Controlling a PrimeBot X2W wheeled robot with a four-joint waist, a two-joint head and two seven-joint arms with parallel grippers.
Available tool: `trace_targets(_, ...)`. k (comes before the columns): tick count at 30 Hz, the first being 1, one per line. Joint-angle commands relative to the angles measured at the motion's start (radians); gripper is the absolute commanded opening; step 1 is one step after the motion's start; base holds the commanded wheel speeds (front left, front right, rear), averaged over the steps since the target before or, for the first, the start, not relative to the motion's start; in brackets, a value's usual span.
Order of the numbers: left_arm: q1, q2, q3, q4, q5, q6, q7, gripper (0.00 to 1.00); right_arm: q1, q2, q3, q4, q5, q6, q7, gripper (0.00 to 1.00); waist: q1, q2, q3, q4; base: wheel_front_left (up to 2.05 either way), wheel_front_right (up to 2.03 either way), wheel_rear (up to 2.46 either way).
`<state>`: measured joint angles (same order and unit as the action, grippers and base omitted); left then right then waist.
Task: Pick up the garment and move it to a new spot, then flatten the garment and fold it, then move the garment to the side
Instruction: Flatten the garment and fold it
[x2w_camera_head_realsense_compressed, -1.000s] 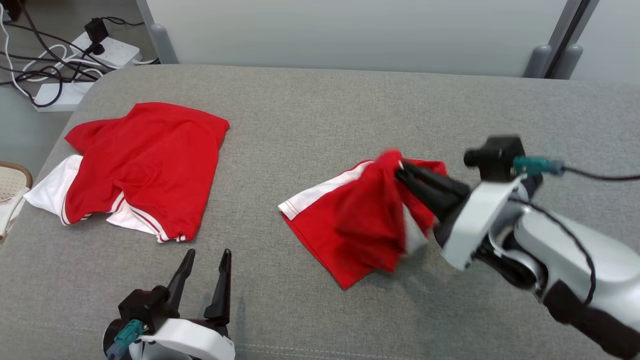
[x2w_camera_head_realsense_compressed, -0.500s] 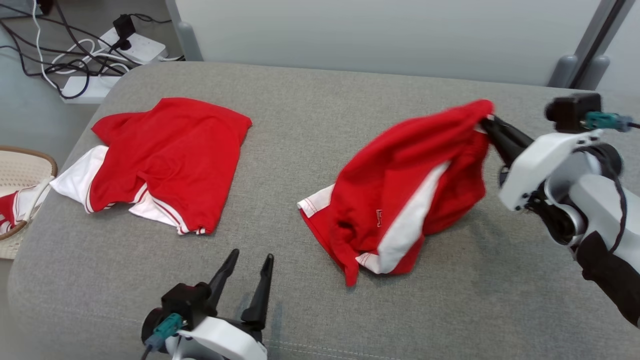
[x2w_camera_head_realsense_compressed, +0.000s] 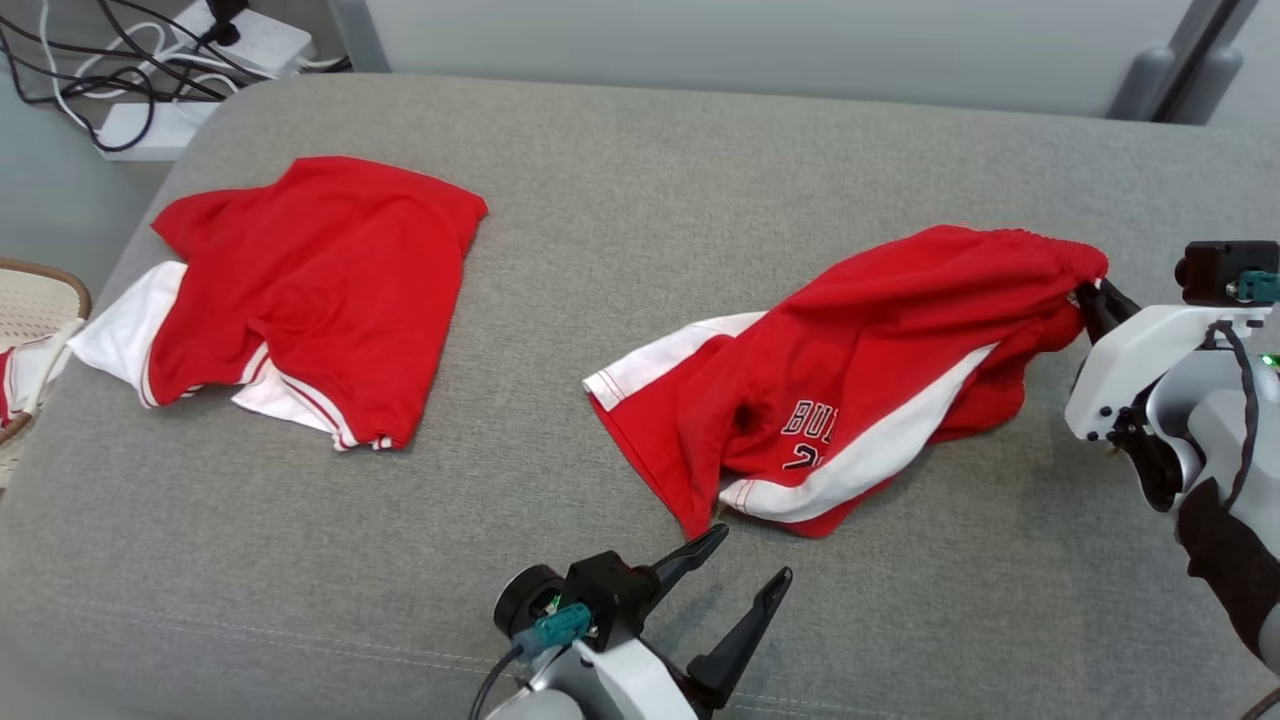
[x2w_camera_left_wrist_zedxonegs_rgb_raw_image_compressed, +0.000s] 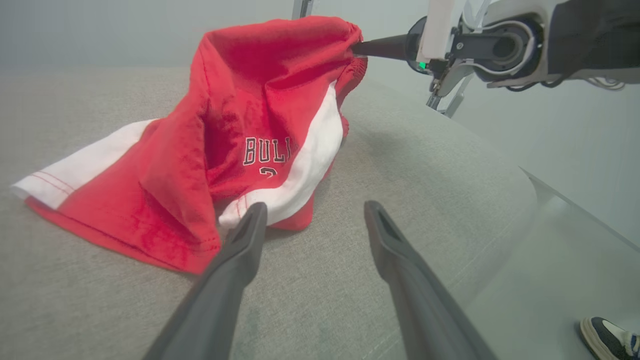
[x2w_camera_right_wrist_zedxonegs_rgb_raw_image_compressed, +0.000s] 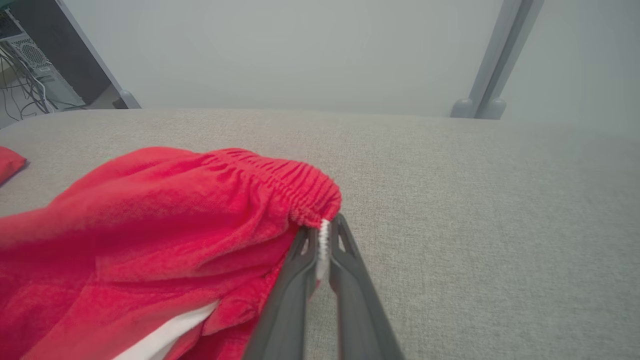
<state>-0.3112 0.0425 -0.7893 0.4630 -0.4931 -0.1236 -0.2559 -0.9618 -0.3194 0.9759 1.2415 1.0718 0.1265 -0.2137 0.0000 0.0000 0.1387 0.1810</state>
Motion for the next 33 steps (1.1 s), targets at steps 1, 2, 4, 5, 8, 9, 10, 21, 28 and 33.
trace_targets(1, -0.067, 0.008, -0.002, -0.005, -0.038, -0.007, -0.006, 1.0, -0.014, 0.008, 0.005, -0.003, -0.012, 0.004, -0.022, 0.0, 0.0, 0.0, 0.024, -0.02, 0.0, 0.0, 0.0)
trace_targets(2, -0.086, 0.008, -0.024, 0.001, -0.061, -0.007, -0.006, 1.0, -0.019, 0.013, 0.006, -0.001, -0.017, 0.004, -0.025, 0.0, 0.0, 0.0, 0.033, -0.028, 0.0, 0.0, 0.0)
trace_targets(4, -0.119, 0.008, -0.052, 0.018, -0.096, -0.007, -0.006, 1.0, -0.027, 0.023, 0.009, 0.002, -0.025, 0.004, -0.029, 0.0, 0.0, 0.0, 0.051, -0.042, 0.0, 0.0, 0.0)
trace_targets(5, -0.133, 0.009, -0.059, 0.027, -0.115, -0.007, -0.006, 1.0, -0.032, 0.028, 0.011, 0.002, -0.03, 0.004, -0.031, 0.0, 0.0, 0.0, 0.059, -0.05, 0.0, 0.0, 0.0)
trace_targets(8, -0.17, 0.018, -0.049, 0.067, -0.171, -0.007, -0.006, 1.0, -0.05, 0.048, 0.015, -0.003, -0.043, 0.004, -0.038, 0.0, 0.0, 0.0, 0.085, -0.078, 0.0, 0.0, 0.0)
trace_targets(9, -0.176, 0.021, -0.046, 0.077, -0.183, -0.007, -0.006, 1.0, -0.053, 0.051, 0.016, -0.006, -0.045, 0.004, -0.039, 0.0, 0.0, 0.0, 0.09, -0.084, 0.0, 0.0, 0.0)
trace_targets(10, -0.181, 0.024, -0.046, 0.089, -0.194, -0.007, -0.006, 1.0, -0.057, 0.054, 0.016, -0.01, -0.048, 0.004, -0.041, 0.0, 0.0, 0.0, 0.094, -0.089, 0.0, 0.0, 0.0)
trace_targets(21, -0.214, 0.048, -0.014, 0.15, -0.251, -0.007, -0.006, 1.0, -0.066, 0.061, 0.011, -0.041, -0.07, 0.004, -0.047, 0.0, 0.0, 0.0, 0.112, -0.106, 0.0, 0.0, 0.0)
trace_targets(28, -0.221, 0.042, -0.035, 0.179, -0.273, -0.007, -0.006, 1.0, -0.064, 0.066, 0.003, -0.059, -0.083, 0.004, -0.048, 0.0, 0.0, 0.0, 0.121, -0.113, 0.0, 0.0, 0.0)
trace_targets(33, -0.238, 0.04, -0.056, 0.192, -0.307, -0.007, -0.006, 1.0, -0.066, 0.068, -0.008, -0.075, -0.095, 0.004, -0.048, 0.0, 0.0, 0.0, 0.128, -0.122, 0.0, 0.0, 0.0)
